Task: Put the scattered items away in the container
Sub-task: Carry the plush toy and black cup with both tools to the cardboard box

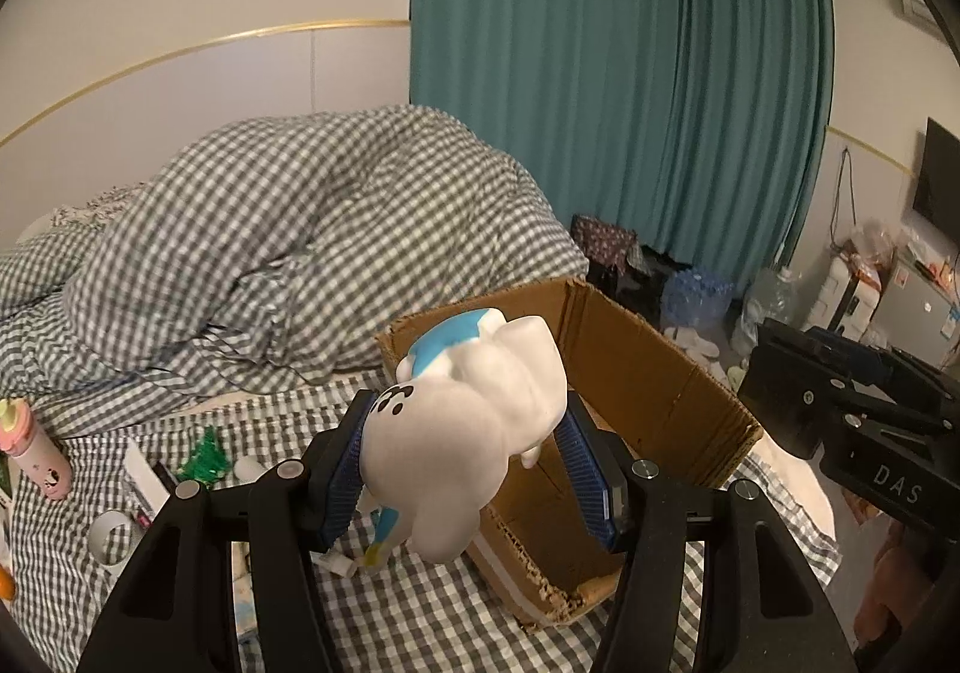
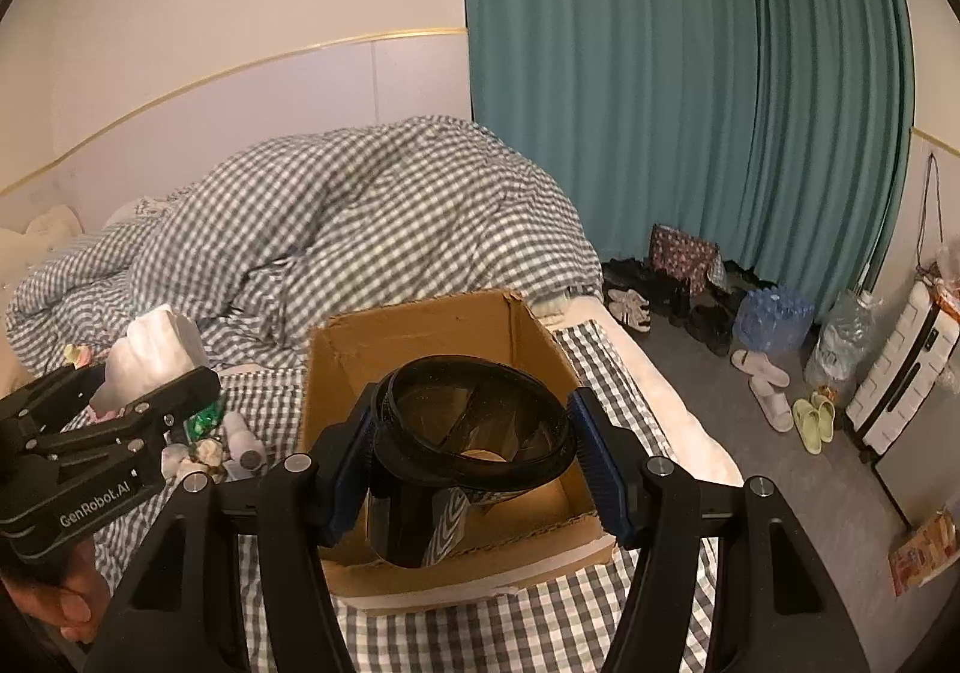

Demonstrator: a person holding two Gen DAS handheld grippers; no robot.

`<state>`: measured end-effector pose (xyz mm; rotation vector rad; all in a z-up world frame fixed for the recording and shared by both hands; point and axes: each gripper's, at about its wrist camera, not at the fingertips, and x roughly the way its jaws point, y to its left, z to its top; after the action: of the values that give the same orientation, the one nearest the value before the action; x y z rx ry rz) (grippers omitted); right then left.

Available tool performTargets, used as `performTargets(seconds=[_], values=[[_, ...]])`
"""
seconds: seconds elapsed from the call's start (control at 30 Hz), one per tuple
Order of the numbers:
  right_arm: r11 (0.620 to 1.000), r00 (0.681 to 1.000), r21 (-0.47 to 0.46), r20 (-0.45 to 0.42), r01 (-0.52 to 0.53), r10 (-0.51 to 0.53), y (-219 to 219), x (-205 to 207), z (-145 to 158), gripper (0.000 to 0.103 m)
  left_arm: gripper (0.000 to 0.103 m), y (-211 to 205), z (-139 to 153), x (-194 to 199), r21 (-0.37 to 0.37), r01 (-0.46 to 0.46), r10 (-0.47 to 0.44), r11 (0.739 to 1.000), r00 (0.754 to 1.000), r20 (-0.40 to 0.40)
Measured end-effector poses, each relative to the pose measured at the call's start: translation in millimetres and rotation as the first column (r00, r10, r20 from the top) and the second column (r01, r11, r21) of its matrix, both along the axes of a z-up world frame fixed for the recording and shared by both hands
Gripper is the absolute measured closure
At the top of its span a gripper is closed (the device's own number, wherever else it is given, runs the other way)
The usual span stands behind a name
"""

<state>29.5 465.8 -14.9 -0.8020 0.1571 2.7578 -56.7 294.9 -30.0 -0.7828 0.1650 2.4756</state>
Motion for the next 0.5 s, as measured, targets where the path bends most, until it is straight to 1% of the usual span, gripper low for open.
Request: performTargets(seconds=[0.17, 0.33, 0.5], values=[[1.000, 0.999, -0.007, 0.036, 0.004, -0.004, 16, -18, -16, 0.042, 0.042, 20, -16, -13, -0.027, 0.025, -0.024, 0.999, 0.999, 0.026], [1.000, 0.996, -0.022, 0.094, 0.005, -0.003, 27, -36, -37, 0.042, 0.042, 42, -34, -26, -0.058, 0.054, -0.050, 0.997, 0.997, 0.064], [1.000, 0.989, -0.026, 0.145, -0.004, 0.008, 36, -51, -57, 0.042, 0.042, 54, -52, -39, -0.087, 0.061, -0.053, 0.994, 0.994, 0.097]])
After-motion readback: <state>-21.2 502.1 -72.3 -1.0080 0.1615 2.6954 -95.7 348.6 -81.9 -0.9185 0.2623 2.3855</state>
